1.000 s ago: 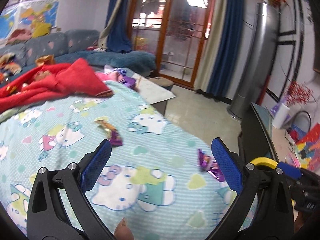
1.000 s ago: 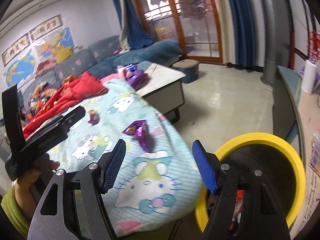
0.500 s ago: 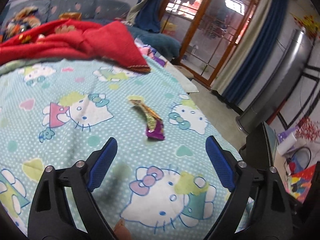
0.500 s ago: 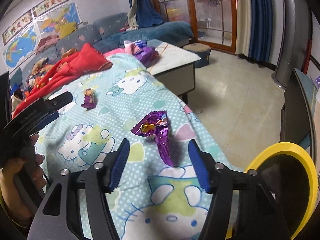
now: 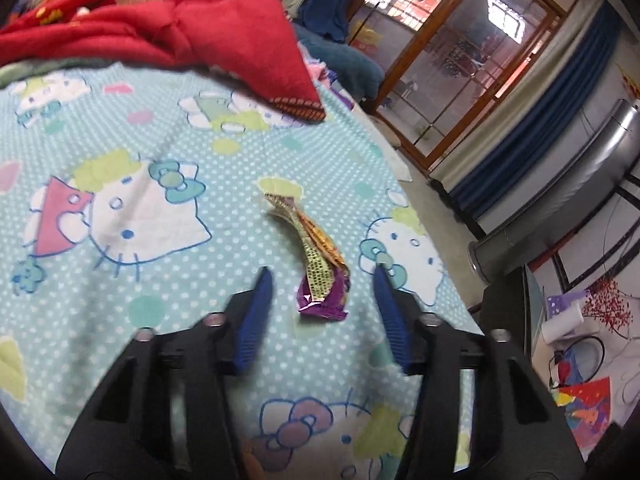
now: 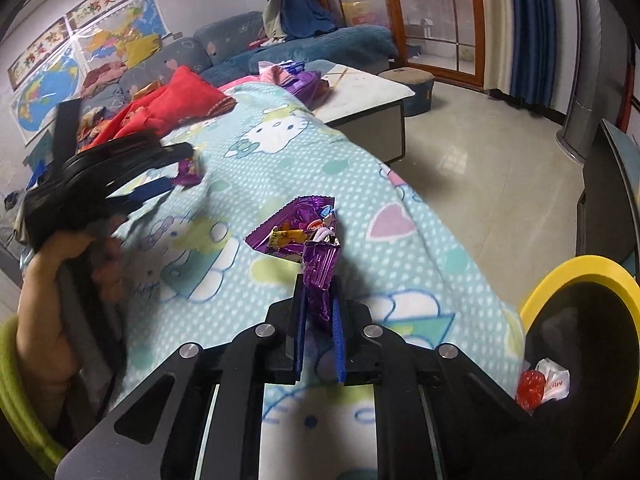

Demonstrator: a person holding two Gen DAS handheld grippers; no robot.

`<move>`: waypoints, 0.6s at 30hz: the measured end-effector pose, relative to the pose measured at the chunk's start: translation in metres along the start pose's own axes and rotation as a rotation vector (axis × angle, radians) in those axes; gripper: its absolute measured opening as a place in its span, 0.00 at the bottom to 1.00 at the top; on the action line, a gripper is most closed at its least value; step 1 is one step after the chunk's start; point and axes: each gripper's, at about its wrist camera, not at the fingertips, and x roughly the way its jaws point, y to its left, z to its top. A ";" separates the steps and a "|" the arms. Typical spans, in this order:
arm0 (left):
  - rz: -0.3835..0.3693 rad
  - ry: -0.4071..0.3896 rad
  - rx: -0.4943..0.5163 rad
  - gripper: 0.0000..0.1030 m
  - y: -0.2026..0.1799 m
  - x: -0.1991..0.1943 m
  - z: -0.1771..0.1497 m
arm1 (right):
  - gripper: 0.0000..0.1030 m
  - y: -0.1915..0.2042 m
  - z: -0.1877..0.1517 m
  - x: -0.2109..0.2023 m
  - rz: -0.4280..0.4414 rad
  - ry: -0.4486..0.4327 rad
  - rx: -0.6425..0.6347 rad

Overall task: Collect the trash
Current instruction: 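Grasp the gold wrapper with the left tool while the right tool grasps the purple wrapper, then carry the gold wrapper in the left tool while the right tool carries the purple wrapper over the bin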

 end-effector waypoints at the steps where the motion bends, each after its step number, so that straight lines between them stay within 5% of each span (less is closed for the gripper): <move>1: 0.002 0.010 -0.004 0.24 0.001 0.003 0.000 | 0.11 0.001 -0.002 -0.002 0.008 0.005 0.001; 18: -0.119 -0.003 0.187 0.10 -0.038 -0.043 -0.027 | 0.11 -0.005 0.000 -0.046 0.022 -0.060 0.031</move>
